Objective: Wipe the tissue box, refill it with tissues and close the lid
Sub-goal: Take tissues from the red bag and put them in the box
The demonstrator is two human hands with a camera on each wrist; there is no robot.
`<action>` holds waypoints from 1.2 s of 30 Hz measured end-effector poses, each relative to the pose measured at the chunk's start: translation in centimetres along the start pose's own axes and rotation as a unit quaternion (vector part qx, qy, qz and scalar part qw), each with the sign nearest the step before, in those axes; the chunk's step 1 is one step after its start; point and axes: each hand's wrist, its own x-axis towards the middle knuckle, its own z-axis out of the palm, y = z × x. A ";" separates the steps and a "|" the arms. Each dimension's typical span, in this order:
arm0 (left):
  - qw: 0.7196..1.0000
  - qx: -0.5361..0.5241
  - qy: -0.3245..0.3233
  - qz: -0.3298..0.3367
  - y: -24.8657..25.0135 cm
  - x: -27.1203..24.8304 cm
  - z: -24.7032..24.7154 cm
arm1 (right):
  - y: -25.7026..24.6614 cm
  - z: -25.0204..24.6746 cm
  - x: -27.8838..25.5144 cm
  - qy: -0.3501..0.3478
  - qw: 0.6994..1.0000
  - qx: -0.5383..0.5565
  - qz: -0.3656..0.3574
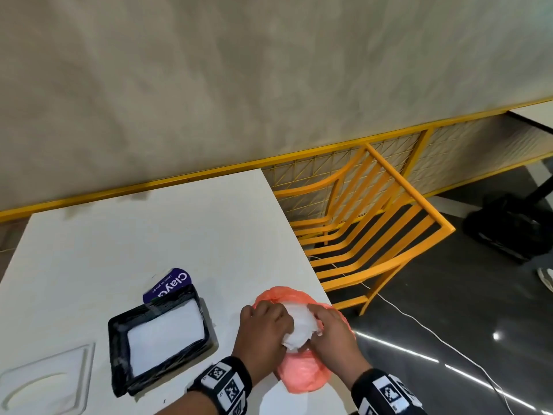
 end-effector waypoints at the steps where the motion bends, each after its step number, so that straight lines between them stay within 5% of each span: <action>1: 1.000 -0.007 0.002 -0.001 0.2 0.1 -0.2 | 0.0 0.0 -0.1 0.000 1.000 0.004 -0.003; 6: 0.992 -0.110 0.038 -0.039 0.7 0.2 -2.5 | -0.3 -1.4 -1.1 -0.034 0.997 0.051 -0.041; 9: 0.965 -0.233 0.070 -0.094 0.8 -0.3 -5.6 | -1.3 -4.8 -2.7 -0.090 0.984 0.150 -0.032; 13: 0.794 -0.552 0.144 -0.209 0.1 -0.9 -10.8 | -4.4 -8.4 -3.9 -0.134 0.931 0.332 -0.062; 16: 0.708 -0.646 0.163 -0.235 -1.4 -2.1 -13.2 | -7.6 -8.5 -3.5 -0.208 0.813 0.540 -0.061; 19: 0.681 -0.675 0.113 -0.261 -3.4 -4.2 -14.3 | -11.6 -7.3 -3.0 -0.235 0.774 0.585 -0.058; 23: 0.686 -0.675 0.054 -0.264 -6.3 -8.1 -14.9 | -15.9 -4.5 -2.8 -0.270 0.809 0.520 -0.051; 28: 0.637 -0.695 0.147 -0.300 -9.5 -11.4 -16.2 | -19.7 -0.7 -2.8 -0.248 0.820 0.512 -0.060; 34: 0.618 -0.706 0.211 -0.275 -12.2 -13.0 -19.0 | -24.3 0.7 -1.8 -0.254 0.784 0.555 -0.110; 36: 0.631 -0.691 0.231 -0.268 -13.0 -12.9 -19.9 | -25.5 0.9 -1.3 -0.286 0.801 0.515 -0.106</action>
